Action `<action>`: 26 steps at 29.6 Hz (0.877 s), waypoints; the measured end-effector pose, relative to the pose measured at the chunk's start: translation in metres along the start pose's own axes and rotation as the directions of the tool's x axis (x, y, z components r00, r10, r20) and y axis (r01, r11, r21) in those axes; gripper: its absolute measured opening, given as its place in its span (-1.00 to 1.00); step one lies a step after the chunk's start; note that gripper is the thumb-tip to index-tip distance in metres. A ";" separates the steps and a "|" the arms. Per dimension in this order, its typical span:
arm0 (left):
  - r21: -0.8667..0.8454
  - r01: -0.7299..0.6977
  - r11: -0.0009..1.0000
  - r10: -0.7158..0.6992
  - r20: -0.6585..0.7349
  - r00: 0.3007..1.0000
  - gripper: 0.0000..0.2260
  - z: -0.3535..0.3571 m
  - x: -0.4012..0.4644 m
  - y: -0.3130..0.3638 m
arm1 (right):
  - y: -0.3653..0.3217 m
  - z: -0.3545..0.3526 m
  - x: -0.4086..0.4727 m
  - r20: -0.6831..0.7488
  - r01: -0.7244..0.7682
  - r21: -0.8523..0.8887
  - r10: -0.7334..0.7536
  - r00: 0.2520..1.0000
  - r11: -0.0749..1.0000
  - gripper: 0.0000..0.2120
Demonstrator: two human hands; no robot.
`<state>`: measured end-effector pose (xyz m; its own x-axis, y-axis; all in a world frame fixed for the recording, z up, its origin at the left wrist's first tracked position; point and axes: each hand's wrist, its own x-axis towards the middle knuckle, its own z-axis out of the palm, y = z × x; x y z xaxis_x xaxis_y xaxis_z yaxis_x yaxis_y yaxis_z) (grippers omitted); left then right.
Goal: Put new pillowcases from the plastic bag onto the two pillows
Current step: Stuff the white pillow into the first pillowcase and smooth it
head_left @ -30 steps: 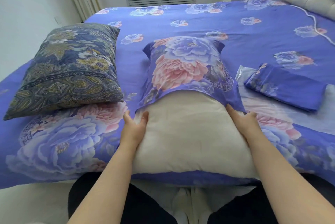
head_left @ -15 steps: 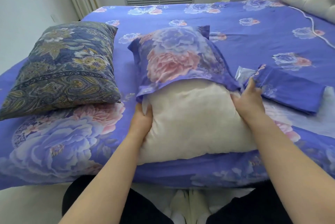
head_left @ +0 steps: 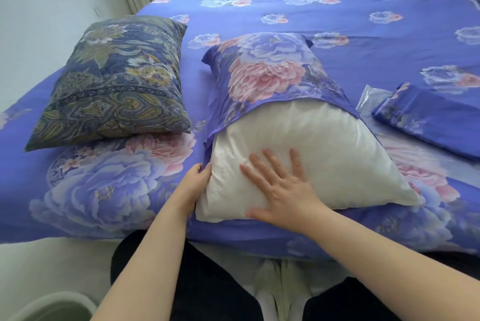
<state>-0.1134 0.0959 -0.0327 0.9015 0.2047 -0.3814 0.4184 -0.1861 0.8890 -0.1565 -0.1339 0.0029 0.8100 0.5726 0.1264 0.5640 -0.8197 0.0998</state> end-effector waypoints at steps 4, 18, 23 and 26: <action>0.000 -0.013 1.000 0.013 -0.011 1.000 -0.80 -0.008 -0.002 -0.011 | -0.014 0.016 -0.007 -0.240 0.036 -0.120 -0.064 0.969 0.992 -0.17; 0.938 -0.033 0.344 0.318 -0.083 0.944 -0.36 0.003 -0.030 0.003 | 0.086 -0.062 0.072 -0.051 -0.246 0.247 0.267 0.962 0.937 -0.63; 0.880 -0.473 0.046 0.839 0.223 0.497 -0.65 0.038 -0.031 0.040 | 0.099 -0.063 0.092 -0.015 -0.184 0.480 0.218 0.976 0.858 -0.69; 0.829 -0.559 0.027 0.670 0.399 0.625 -0.79 0.061 -0.012 0.052 | 0.109 -0.067 0.102 0.061 -0.231 0.576 0.240 0.969 0.784 -0.69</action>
<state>-0.0956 0.0248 0.0022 0.8885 -0.3806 0.2562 -0.4002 -0.9160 0.0272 -0.0228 -0.1643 0.0926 0.9301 0.3571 0.0863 0.3479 -0.7807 -0.5191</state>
